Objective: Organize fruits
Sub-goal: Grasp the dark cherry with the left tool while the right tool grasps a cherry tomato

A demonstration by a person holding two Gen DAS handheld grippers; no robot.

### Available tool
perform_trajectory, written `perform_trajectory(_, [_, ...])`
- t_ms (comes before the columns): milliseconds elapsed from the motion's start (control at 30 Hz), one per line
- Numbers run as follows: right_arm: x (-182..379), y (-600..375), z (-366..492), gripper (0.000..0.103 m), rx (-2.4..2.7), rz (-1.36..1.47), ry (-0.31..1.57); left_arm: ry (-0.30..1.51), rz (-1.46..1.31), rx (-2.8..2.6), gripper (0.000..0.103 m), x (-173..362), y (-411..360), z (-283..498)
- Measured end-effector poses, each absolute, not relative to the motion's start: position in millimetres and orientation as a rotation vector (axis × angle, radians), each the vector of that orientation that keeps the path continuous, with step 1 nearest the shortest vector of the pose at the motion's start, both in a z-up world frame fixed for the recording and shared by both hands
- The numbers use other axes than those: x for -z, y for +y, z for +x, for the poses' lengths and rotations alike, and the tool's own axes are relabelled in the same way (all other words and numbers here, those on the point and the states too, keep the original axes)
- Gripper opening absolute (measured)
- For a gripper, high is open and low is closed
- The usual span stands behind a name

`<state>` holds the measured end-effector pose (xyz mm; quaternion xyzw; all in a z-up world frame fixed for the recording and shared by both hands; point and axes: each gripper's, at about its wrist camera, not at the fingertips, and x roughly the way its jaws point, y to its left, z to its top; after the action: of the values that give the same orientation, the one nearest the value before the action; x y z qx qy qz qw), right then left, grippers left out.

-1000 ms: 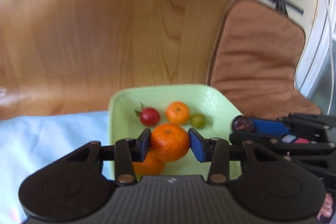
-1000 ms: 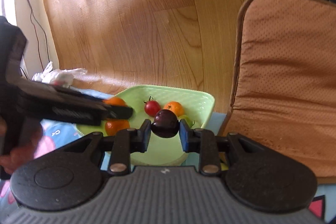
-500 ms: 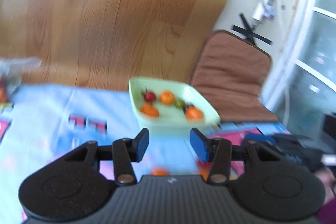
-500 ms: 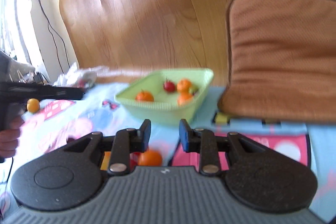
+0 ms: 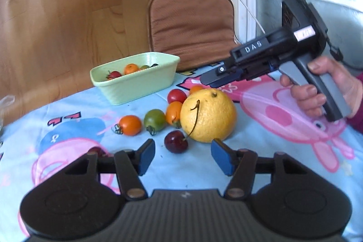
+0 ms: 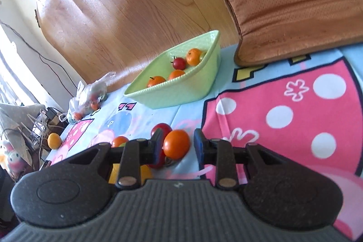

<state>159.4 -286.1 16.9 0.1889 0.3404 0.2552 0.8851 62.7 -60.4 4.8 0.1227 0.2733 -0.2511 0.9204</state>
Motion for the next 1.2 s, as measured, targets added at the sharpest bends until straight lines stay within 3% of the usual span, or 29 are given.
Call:
perform_trajectory(100, [-15.0, -282.9, 161.9, 0.043, -0.526, 0.399, 0.717, 0.563, 0.294, 0.538, 0.062, -0.7, -64.1, 70.0])
perform_trajectory(167, [-12.4, -278.1, 165.7, 0.043, -0.53, 0.4, 0.73, 0.569, 0.326, 0.563, 0.062, 2.4, -67.2, 73.9])
perform_trajectory(267, [-7.2, -269.3, 167.9, 0.042, -0.53, 0.371, 0.733, 0.553, 0.365, 0.606, 0.044, 7.0, -70.8, 73.3])
perform_trajectory(300, [-7.9, -267.0, 167.8, 0.037, -0.533, 0.353, 0.732, 0.552, 0.372, 0.608, 0.028, 7.2, -71.3, 72.6])
perform_trajectory(333, [-8.0, -265.7, 167.9, 0.031, -0.536, 0.337, 0.733, 0.557, 0.375, 0.6, 0.027, 7.8, -71.5, 73.2])
perform_trajectory(733, [-17.5, -303.2, 92.2, 0.031, -0.499, 0.318, 0.662, 0.577, 0.243, 0.547, 0.027, 1.3, -50.2, 8.2])
perform_trajectory(967, [-17.6, -274.4, 30.7, 0.031, -0.615, 0.095, 0.638, 0.589, 0.202, 0.475, 0.028, 4.0, -61.0, -13.6])
perform_trajectory(1067, [-6.4, -257.2, 25.5, 0.033, -0.616, 0.017, 0.648, 0.59, 0.2, 0.428, 0.032, 10.0, -66.1, -17.2])
perform_trajectory(1200, [-3.6, -248.7, 19.3, 0.035, -0.592, -0.052, 0.604, 0.594, 0.184, 0.382, 0.048, 8.9, -67.5, -18.0])
